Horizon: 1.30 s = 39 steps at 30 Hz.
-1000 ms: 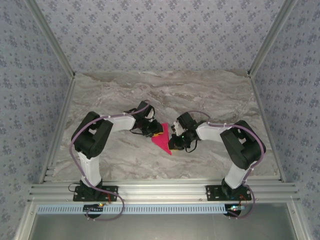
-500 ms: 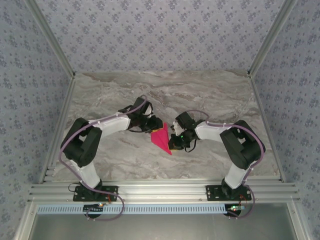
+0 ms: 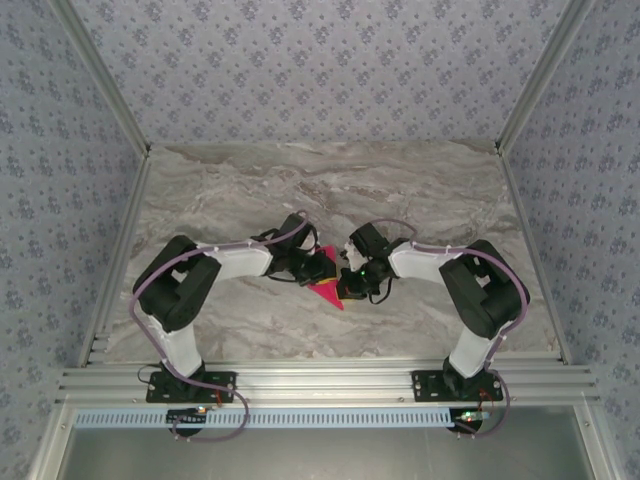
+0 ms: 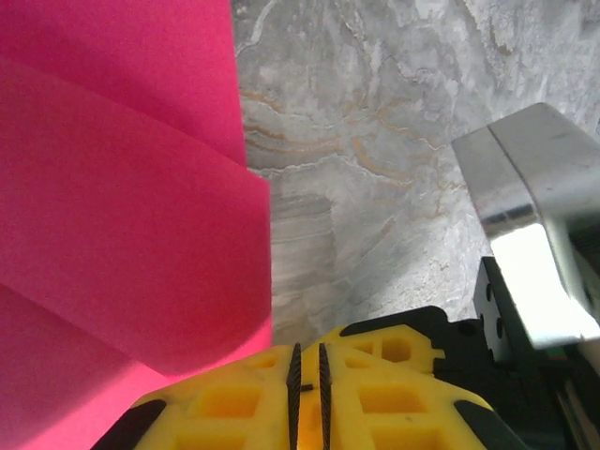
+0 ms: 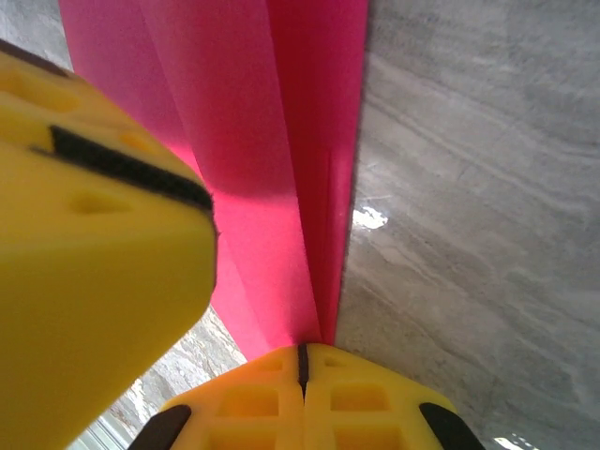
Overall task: Fold a paper plane with a square sheet of paper (fold left side to right side)
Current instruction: Fourth fold the wing at the center of the table.
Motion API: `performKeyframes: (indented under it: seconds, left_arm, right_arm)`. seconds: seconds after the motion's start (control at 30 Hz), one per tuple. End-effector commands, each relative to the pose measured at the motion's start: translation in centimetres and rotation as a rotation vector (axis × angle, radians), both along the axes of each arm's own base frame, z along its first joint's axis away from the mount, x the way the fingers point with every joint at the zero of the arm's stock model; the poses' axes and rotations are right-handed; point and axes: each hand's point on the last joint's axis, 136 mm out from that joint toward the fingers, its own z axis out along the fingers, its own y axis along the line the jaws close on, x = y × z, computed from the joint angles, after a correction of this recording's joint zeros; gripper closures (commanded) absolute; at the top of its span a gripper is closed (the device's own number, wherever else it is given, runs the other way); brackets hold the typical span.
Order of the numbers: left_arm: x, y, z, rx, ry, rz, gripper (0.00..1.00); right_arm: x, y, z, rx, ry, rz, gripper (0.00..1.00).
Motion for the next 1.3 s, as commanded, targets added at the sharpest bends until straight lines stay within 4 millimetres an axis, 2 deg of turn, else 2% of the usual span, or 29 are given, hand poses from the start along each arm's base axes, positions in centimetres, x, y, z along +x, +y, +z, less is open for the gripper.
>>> performKeyframes:
  seconds: [0.0,0.2,0.33,0.67,1.03,1.27]
  left_arm:
    - [-0.2,0.7,-1.9,0.048,0.015,0.016,0.85]
    - [0.1,1.7,-3.7,0.107,-0.004,0.022,0.86]
    - [0.9,2.4,-4.2,0.128,-0.021,0.036,0.86]
    - [3.9,4.7,-4.3,0.161,-0.078,0.062,0.85]
    - [8.1,6.3,-3.7,0.189,-0.146,0.065,0.84]
    - [10.6,8.1,-3.9,0.205,-0.156,0.088,0.84]
  right_arm:
    - [-2.6,-4.6,-4.1,-0.253,0.090,-0.006,0.94]
    - [-3.0,-5.1,-4.2,-0.286,0.095,0.007,0.94]
    - [-3.3,-5.5,-4.5,-0.312,0.102,0.017,0.94]
    - [-3.7,-6.4,-4.7,-0.360,0.104,0.033,0.95]
    - [-4.0,-6.5,-4.8,-0.366,0.109,0.038,0.95]
    - [-4.1,-6.5,-4.8,-0.367,0.110,0.037,0.95]
